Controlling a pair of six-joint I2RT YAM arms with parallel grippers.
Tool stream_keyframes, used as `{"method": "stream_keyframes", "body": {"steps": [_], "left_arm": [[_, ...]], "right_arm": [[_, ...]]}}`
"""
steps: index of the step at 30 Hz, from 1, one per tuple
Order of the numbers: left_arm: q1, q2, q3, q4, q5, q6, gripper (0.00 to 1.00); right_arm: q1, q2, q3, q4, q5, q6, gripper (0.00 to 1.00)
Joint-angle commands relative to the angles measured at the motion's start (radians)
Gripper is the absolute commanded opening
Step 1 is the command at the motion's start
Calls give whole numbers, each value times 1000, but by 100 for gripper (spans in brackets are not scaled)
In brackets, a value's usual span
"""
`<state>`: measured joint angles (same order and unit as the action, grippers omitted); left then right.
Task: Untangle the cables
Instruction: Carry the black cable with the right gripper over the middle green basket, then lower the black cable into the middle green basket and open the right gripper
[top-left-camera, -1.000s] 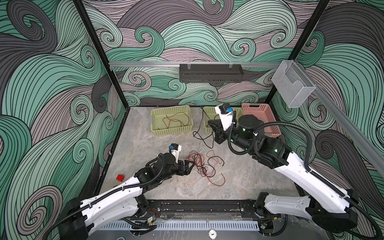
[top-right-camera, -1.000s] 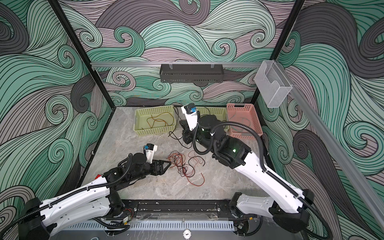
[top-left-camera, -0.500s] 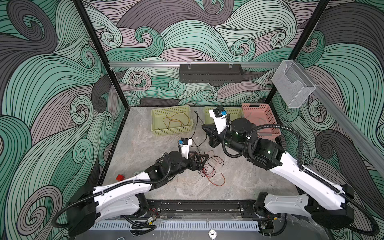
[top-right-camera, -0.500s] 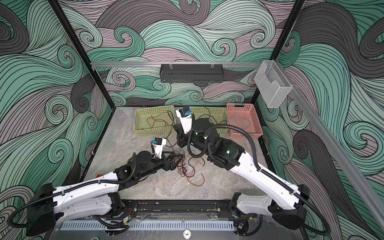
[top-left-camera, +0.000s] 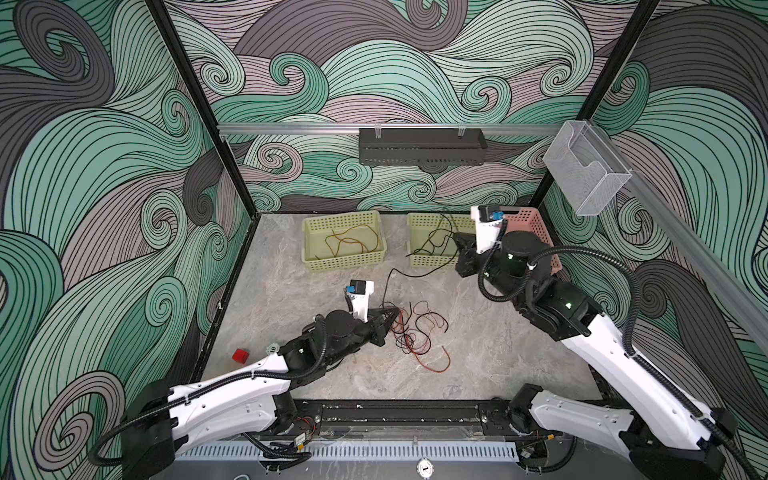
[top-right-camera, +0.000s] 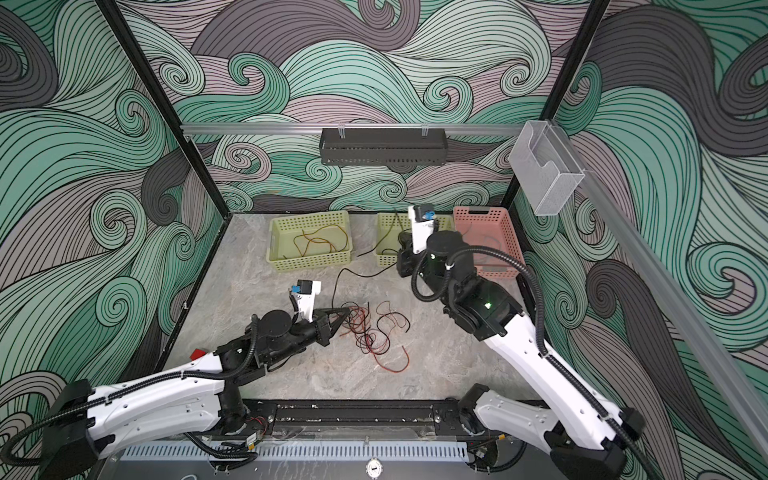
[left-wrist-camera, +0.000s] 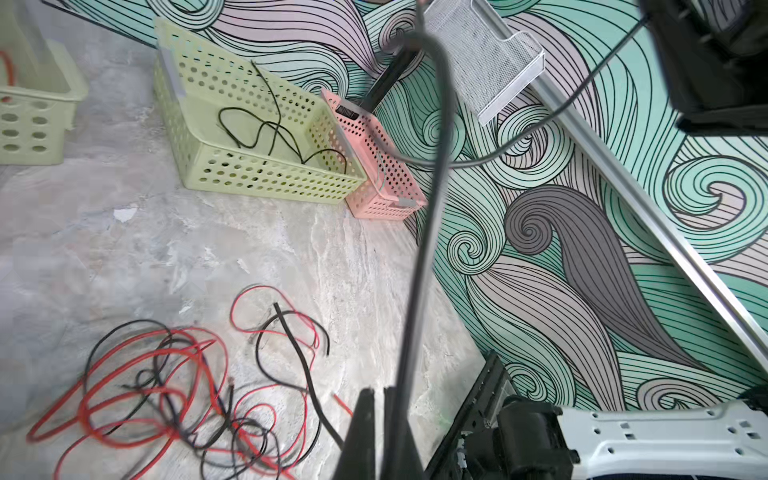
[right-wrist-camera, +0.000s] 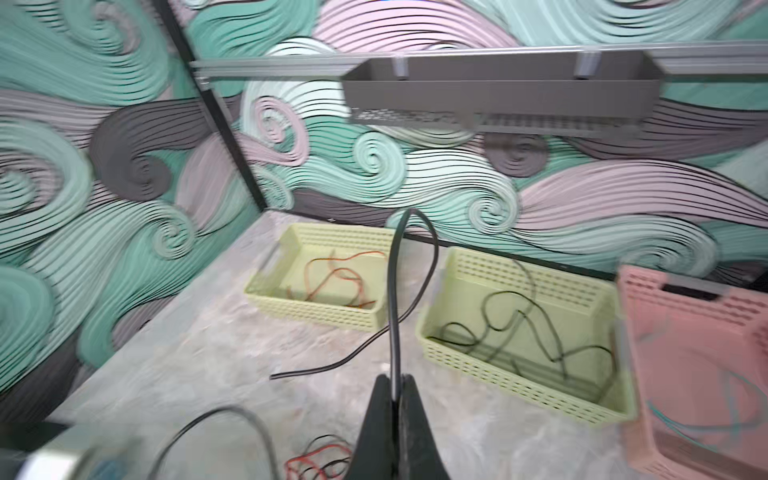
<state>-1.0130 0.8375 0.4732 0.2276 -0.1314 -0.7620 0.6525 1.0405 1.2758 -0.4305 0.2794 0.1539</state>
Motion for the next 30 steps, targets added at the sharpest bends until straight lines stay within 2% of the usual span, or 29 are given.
{"method": "stream_keyframes", "body": {"steps": [1,6,8,11,13,15,21,26,30], "left_arm": [[-7,-158,-54,-184,-120,-34,0],[-6,-440,-136,-365,-284,-68,2],[-6,-525,-166,-403,-329,-91,19],[-5,-623,-201,-426,-334,-95,59],[-5,-669,-205,-454,-339,-97,70],[-5,-690,-203,-472,-344,-97,73],[-5,-669,-184,-489,-311,-112,74],[-4,-615,-159,-493,-289,-107,74],[-4,-581,-147,-489,-282,-104,74]], "right_arm": [[-101,-16,-31,-22,-43,9,0],[-197,-11,-29,-6,-119,62,0],[-201,5,-10,4,-143,72,0],[-202,39,39,17,-176,87,0],[-201,68,87,19,-184,90,0],[-203,102,133,20,-173,81,0],[-244,241,284,10,-150,49,0],[-313,360,475,-11,-205,77,0],[-332,469,669,-52,-196,78,0]]}}
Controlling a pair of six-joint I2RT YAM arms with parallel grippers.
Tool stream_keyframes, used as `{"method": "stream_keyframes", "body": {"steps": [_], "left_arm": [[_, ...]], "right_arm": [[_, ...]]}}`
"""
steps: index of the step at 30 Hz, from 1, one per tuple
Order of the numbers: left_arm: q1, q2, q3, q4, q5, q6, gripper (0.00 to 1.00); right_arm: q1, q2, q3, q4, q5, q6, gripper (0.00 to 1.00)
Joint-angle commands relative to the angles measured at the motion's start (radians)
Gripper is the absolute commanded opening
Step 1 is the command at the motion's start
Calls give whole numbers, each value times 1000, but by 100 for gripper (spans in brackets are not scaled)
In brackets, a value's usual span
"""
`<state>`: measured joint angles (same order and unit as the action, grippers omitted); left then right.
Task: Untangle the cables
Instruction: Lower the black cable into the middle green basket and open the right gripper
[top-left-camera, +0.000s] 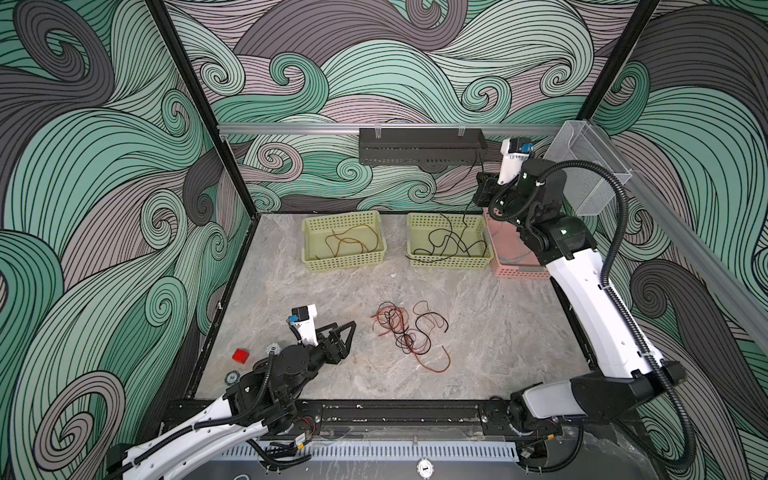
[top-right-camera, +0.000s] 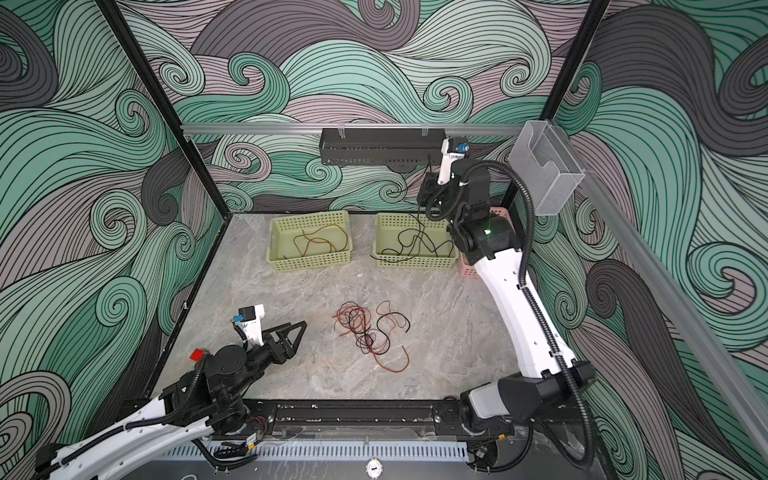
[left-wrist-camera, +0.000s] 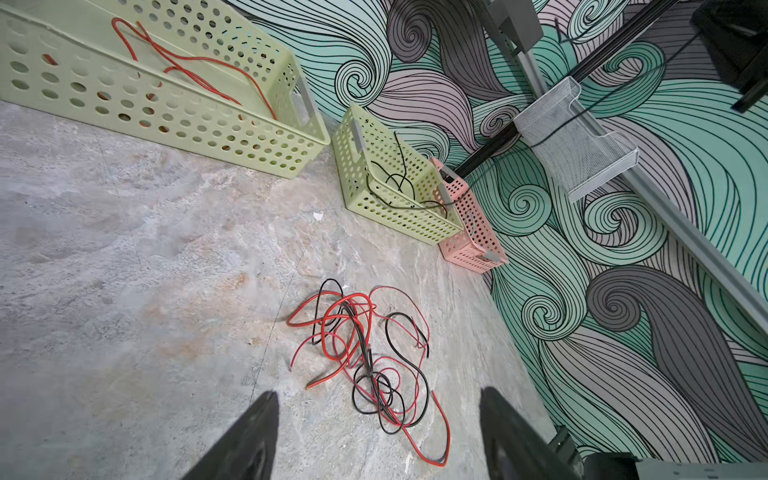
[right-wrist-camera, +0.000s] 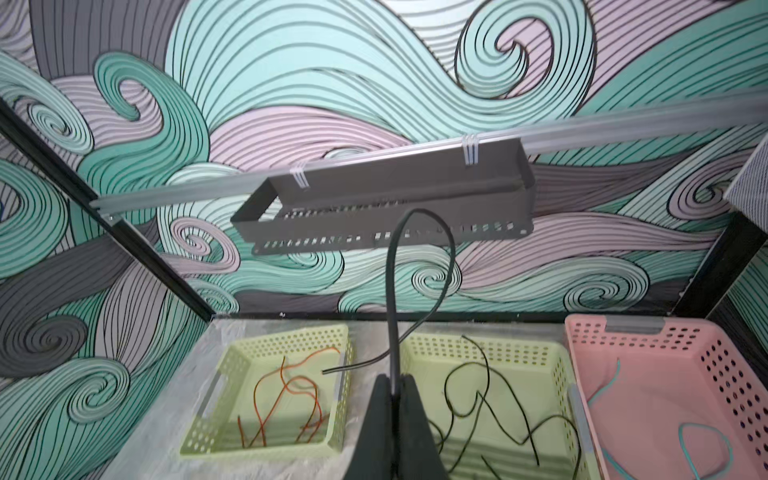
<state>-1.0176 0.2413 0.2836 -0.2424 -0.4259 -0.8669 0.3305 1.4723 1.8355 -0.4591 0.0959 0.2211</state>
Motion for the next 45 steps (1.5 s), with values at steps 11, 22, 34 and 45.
{"method": "stream_keyframes", "body": {"steps": [11,22,34,45], "left_arm": [[-1,30,52,-18,22,-4,73],[-1,50,52,-13,26,-14,73],[-1,113,49,32,20,-9,73],[0,92,45,15,12,-24,73]], "right_arm": [[-57,314,470,-96,87,3,0],[-81,390,421,-104,184,-102,0],[-14,196,-308,289,104,-115,0],[-20,446,-151,121,97,-158,0]]}}
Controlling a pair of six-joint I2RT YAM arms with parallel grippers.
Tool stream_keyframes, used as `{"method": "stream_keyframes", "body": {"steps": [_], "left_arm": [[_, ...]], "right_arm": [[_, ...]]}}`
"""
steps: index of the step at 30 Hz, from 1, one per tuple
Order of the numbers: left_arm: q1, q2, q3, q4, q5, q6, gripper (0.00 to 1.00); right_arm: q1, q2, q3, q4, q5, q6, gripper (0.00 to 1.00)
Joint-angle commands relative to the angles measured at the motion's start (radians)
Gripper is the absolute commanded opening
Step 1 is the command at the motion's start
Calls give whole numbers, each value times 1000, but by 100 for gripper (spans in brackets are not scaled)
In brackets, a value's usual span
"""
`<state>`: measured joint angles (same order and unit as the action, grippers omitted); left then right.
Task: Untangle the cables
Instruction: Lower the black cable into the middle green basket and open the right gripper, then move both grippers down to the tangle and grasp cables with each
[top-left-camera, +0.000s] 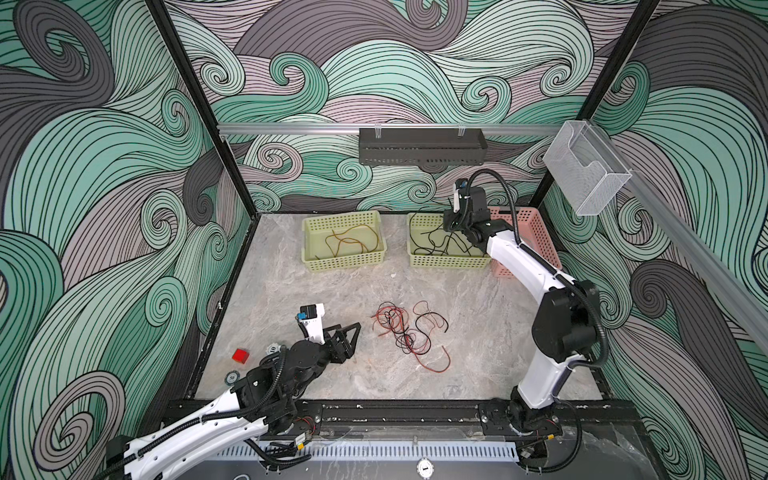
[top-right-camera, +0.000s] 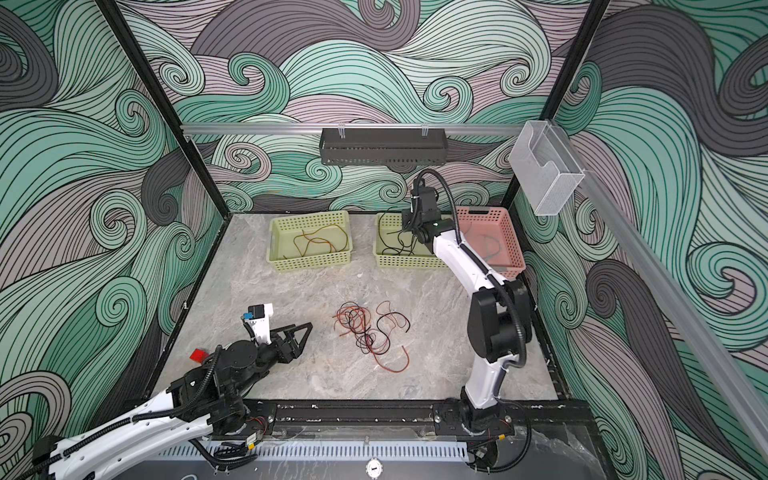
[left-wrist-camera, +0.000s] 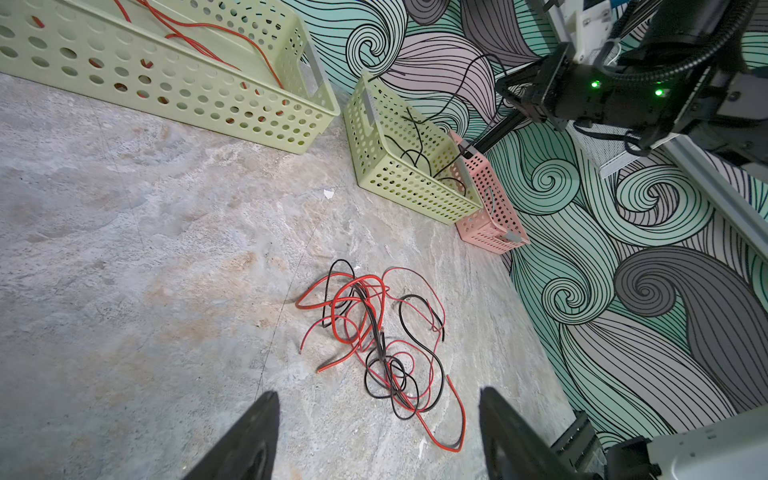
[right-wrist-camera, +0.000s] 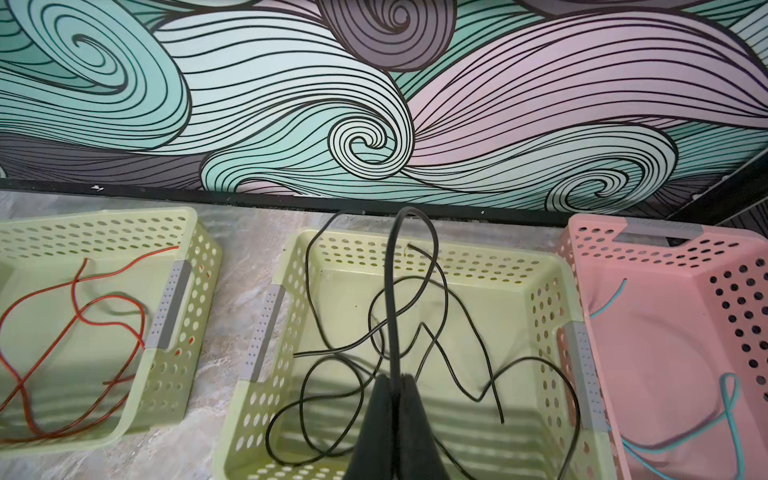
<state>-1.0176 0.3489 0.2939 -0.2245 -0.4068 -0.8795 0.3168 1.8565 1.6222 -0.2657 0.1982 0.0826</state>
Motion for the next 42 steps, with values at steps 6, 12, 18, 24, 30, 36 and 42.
{"method": "stream_keyframes", "body": {"steps": [6,12,18,24,30,36,42], "left_arm": [[0,-27,29,-11,-7,-19,73],[-1,-20,25,-1,-20,-13,73],[-1,78,47,25,-23,-11,74],[0,298,144,30,-8,-1,75],[1,560,261,32,20,-1,74],[31,781,309,116,95,-52,67],[89,997,412,152,270,-46,57]], "right_arm": [[-17,127,65,-171,18,10,0],[-51,87,-6,-220,81,91,48],[-53,-83,-67,-264,124,120,58],[-2,-355,-240,-247,125,146,60],[169,-628,-569,-108,-46,213,52],[313,-661,-823,6,-294,290,23],[391,-531,-880,114,-388,280,39]]}}
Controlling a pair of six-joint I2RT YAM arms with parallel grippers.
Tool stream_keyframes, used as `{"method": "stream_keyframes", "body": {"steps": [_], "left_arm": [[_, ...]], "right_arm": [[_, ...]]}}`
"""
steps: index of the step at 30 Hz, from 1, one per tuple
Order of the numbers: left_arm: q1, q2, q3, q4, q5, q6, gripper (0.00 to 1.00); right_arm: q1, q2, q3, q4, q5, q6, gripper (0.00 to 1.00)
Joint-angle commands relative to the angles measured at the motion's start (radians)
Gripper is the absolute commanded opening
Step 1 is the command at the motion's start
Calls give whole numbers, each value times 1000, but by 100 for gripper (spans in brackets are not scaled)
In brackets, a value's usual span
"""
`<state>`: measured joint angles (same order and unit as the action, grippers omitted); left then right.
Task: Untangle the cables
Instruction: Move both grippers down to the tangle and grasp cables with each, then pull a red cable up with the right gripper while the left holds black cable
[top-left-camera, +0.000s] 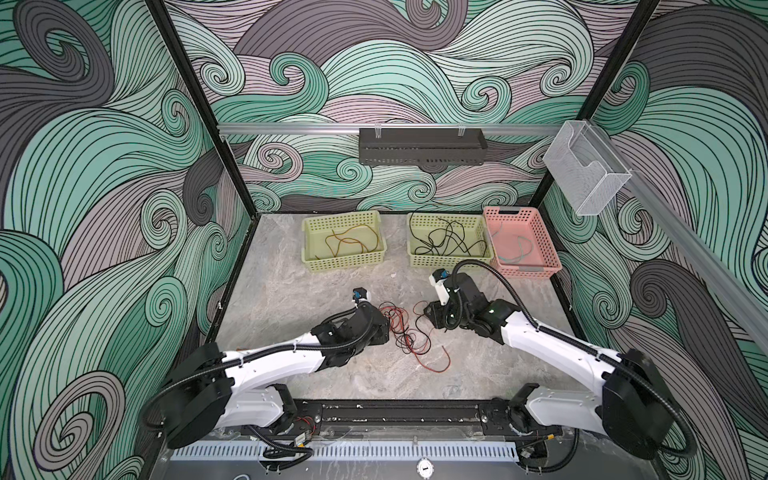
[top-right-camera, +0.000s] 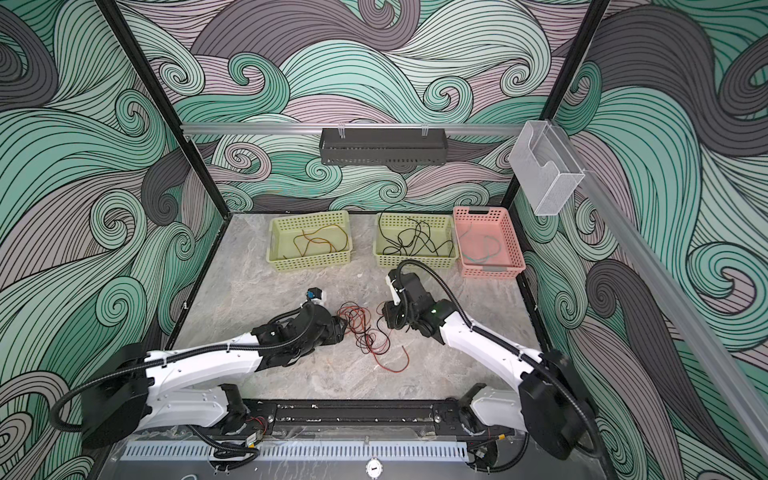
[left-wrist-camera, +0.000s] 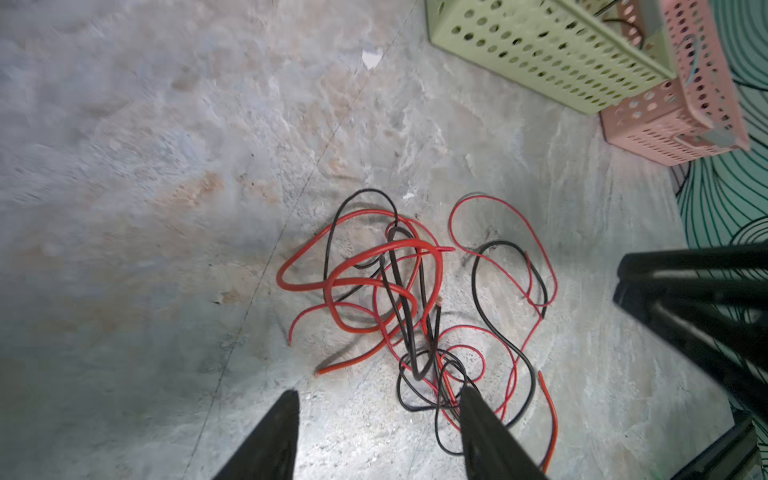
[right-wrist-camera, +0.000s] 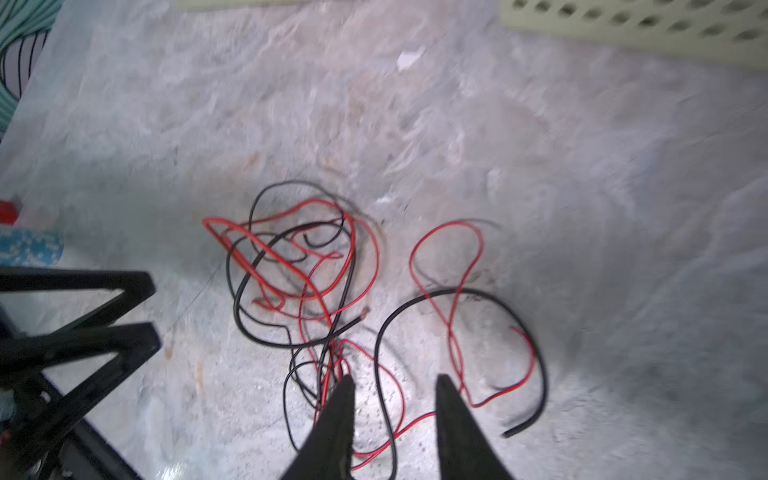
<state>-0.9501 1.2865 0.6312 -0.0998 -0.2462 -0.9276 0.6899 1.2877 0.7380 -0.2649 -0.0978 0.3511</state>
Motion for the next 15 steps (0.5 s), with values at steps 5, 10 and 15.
{"method": "stream_keyframes", "body": {"steps": [5,10,15], "left_arm": [[49,181,131,11,147,19,48],[61,200,117,11,157,-1,33],[60,165,115,-49,137,10,14]], "right_arm": [[40,178,27,232,-157,10,36],[67,310,82,272,-180,2,33],[77,418,116,298,-180,9,29]]}}
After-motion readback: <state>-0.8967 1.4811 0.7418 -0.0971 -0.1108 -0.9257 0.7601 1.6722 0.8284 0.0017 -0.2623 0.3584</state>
